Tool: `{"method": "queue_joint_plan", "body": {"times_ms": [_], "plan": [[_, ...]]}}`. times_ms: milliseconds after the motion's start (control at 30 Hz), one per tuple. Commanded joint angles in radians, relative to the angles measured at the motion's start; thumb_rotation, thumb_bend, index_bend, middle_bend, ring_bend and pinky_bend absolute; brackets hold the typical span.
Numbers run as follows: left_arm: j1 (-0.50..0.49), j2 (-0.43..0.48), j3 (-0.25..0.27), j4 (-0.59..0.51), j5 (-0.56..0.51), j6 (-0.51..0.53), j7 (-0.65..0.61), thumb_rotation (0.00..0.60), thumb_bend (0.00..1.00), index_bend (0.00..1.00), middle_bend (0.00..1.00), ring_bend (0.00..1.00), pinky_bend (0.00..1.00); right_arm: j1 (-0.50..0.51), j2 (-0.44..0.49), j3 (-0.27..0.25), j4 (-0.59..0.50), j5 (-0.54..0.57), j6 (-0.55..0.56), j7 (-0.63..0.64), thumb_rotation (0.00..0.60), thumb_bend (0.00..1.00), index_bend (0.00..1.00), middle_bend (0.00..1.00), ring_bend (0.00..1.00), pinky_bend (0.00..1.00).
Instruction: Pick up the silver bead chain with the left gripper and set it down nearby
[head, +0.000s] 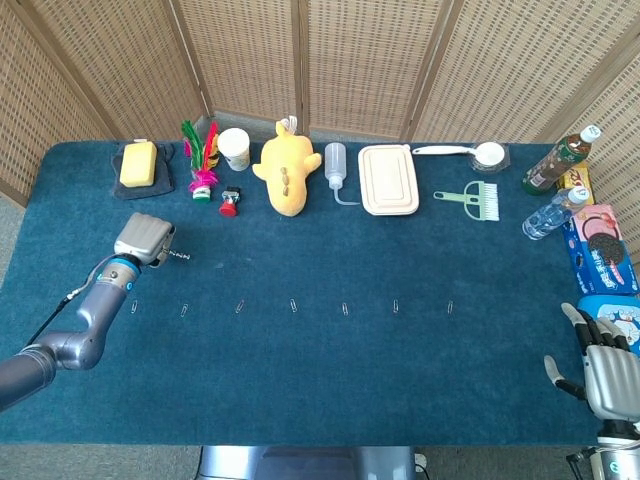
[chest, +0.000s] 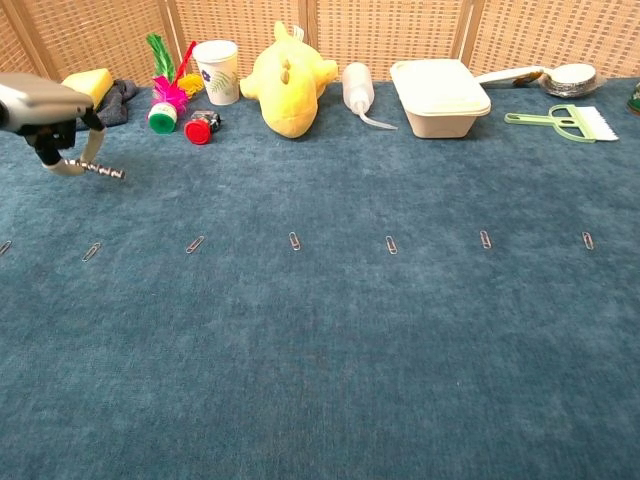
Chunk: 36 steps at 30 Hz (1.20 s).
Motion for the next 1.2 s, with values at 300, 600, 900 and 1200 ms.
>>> {"method": "queue_joint_plan", "body": {"times_ms": [300, 600, 900, 1200], "plan": [[0.028, 0.16, -0.009, -0.211, 0.227, 0.158, -0.089, 0.6, 0.67, 0.63, 0.96, 0.99, 0.93, 0.013, -0.022, -0.002, 0.021, -0.013, -0.015, 0.022, 0.515, 0.38, 0.12, 0.2, 0.24, 0.18], [-0.004, 0.2, 0.017, -0.325, 0.459, 0.222, -0.129, 0.6, 0.67, 0.63, 0.96, 0.99, 0.93, -0.002, -0.019, -0.009, 0.022, -0.029, 0.012, 0.041, 0.512, 0.38, 0.12, 0.2, 0.24, 0.18], [-0.032, 0.17, 0.034, -0.351, 0.497, 0.183, -0.056, 0.6, 0.67, 0.63, 0.96, 0.99, 0.93, -0.019, -0.013, -0.013, 0.022, -0.034, 0.034, 0.05, 0.515, 0.38, 0.12, 0.2, 0.24, 0.18], [-0.047, 0.112, 0.055, -0.321, 0.466, 0.111, 0.029, 0.6, 0.67, 0.64, 0.96, 0.99, 0.93, -0.029, -0.017, -0.011, 0.035, -0.028, 0.043, 0.066, 0.514, 0.38, 0.12, 0.2, 0.24, 0.18]]}}
